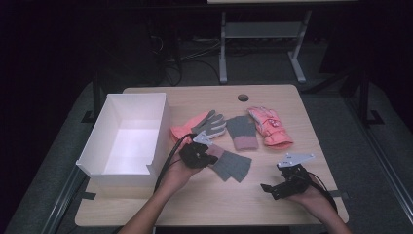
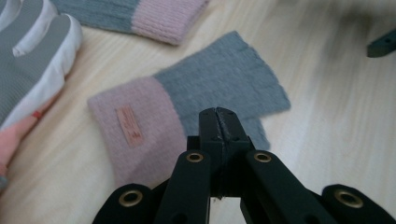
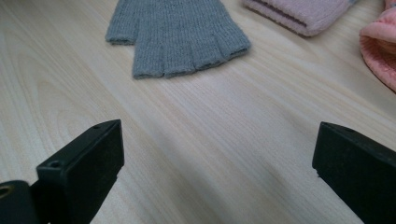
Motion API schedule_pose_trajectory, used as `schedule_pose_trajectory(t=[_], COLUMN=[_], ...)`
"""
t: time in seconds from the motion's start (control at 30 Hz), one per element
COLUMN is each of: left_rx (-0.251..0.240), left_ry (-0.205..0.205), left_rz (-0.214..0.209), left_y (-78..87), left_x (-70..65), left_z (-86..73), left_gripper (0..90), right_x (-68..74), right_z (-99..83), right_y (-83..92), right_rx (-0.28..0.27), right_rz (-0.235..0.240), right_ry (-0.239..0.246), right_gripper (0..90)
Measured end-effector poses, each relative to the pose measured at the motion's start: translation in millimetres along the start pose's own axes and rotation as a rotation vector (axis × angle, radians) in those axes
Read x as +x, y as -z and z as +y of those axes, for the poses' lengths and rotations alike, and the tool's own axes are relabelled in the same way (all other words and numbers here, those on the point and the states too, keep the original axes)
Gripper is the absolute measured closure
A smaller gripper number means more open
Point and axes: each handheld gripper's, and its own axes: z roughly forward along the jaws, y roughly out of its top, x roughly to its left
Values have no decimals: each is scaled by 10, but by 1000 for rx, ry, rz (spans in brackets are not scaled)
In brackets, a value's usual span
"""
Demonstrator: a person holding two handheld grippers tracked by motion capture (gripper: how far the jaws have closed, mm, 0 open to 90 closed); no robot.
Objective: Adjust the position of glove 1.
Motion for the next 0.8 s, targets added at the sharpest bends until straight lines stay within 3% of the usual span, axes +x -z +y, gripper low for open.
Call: schedule_pose_trajectory(t=[0.37, 0.53, 0.67, 0.8], left_rx=[23, 13, 25, 24], left_ry=[0, 23, 10, 33], left_rz=[28, 36, 45, 53], left_y=[-129, -219, -297, -403], left_x=[218, 363, 459, 507], left_z=[118, 189, 229, 238], left_gripper=[899, 899, 899, 899], right_x=[-23, -26, -30, -34], right_z=[-12, -16, -18, -24], right_y=[10, 7, -1, 6], right_rx=[-2, 0, 4, 8], right_rz=[-3, -4, -1, -5], right_ry=[-14, -19, -13, -13], right_gripper=[17, 17, 17, 18])
